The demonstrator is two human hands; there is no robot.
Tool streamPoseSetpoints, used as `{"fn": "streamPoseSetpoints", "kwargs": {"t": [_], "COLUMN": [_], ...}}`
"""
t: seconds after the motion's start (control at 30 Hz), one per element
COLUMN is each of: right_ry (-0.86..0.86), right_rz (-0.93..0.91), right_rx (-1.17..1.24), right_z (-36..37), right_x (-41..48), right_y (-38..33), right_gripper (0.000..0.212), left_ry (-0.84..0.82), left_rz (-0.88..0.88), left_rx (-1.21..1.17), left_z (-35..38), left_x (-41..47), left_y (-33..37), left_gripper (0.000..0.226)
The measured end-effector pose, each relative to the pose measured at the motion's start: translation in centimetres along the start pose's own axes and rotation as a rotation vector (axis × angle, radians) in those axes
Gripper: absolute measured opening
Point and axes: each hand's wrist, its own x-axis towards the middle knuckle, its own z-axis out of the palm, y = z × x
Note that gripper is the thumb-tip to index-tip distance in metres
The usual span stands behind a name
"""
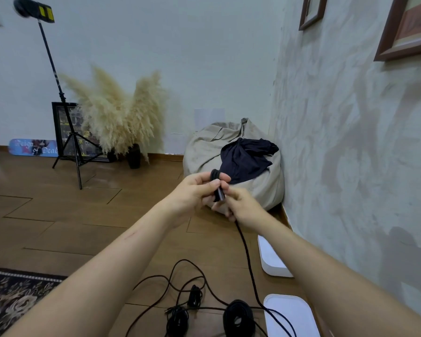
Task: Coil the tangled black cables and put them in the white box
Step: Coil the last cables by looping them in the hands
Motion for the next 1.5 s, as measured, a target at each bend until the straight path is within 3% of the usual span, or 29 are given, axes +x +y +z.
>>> {"fn": "streamPoseSetpoints", "kwargs": {"t": [0.2,0.33,0.5,0.6,0.77,0.87,1.0,1.2,1.5], "right_ry": [-0.129,-0.181,-0.225,-0.167,-0.028,0.035,0.161,0.030,0.155], "right_rz": [-0.013,-0.059,-0.069,-0.161,-0.200,-0.229,-0.243,-0.175,-0.182], "right_rx": [-0.223,-0.347,-0.417,-0.530,-0.492,-0.499,-0.447,-0.428,-0.262], "right_z": [3.6,2.7,-0.3,-1.8,-3.1,-2.9,-3.0,-3.9,-4.0], "right_x": [0.4,0.7,0.5,0.5,0.6,0.6,1.0,0.8,0.9], "right_y": [-0.6,-1.7,-3.1,-2.9,-2.1,-2.2,-2.2,-2.1,-1.4], "right_gripper": [0.021,0.023,0.016,0.022,0.015,0.013,0.007,0.011,0.005], "left_ry": [0.330,0.415,0.227,0.050,-0.068,-0.093,-0.009,-0.016,-0.106], "left_rz": [0.128,0.191,0.098,-0.001,-0.164,-0.094,0.000,0.013,-0.009], "left_rx": [0.020,0.355,0.676,0.577,0.305,0.483,0.524,0.571,0.539], "left_z": [-1.0,-1.7,-3.0,-2.3,-1.4,-0.5,-0.2,-0.1,0.4], "left_x": [0.9,1.0,0.5,0.1,0.0,-0.3,-0.2,-0.9,-1.4], "left_y": [-0.5,-1.4,-2.7,-2.8,-2.4,-2.6,-2.3,-2.0,-0.8], "left_gripper": [0.019,0.018,0.020,0.022,0.023,0.023,0.028,0.024,0.022]}}
